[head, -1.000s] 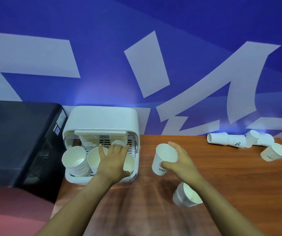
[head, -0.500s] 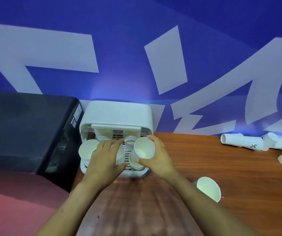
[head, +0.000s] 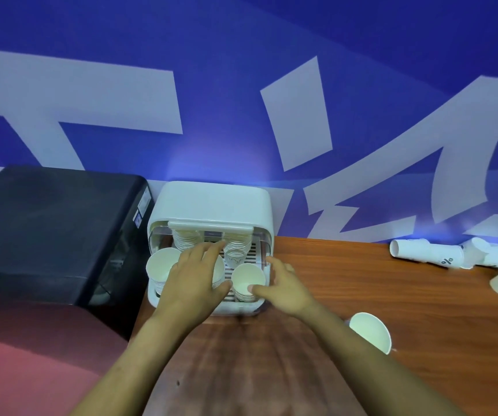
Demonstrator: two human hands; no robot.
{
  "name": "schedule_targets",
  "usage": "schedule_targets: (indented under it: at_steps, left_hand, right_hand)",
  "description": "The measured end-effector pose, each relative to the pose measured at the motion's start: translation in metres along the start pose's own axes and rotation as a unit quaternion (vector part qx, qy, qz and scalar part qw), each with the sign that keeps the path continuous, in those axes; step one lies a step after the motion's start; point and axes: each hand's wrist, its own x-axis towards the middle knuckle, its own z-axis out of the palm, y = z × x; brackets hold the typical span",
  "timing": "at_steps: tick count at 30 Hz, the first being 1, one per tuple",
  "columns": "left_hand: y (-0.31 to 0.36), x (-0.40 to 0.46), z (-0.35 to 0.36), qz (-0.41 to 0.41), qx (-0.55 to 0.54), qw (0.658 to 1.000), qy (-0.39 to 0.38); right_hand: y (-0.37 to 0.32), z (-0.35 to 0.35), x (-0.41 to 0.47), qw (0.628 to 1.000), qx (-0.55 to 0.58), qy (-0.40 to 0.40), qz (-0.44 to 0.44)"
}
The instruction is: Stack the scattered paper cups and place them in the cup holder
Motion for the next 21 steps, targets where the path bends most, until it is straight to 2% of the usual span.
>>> schedule_targets:
  at_steps: [6,13,21]
  left_hand:
    - [0.02,-0.01,-0.001,0.022,-0.033,0.999,-0.005]
    - [0.065,-0.028,0.016,0.057,-0.062,0.996,-0.032]
    - [0.157,-0.045,0.045,0.033,-0.059,0.998,-0.019]
  right_hand:
    - [0.002,-0.033,-0.043,0.998,0.047,0.026,-0.025]
    - [0.028,-0.06,-0.087,0.996,0.052,0.064,-0.037]
    - [0.105,-0.128,-0.129,0.994,0.073,0.055,-0.056]
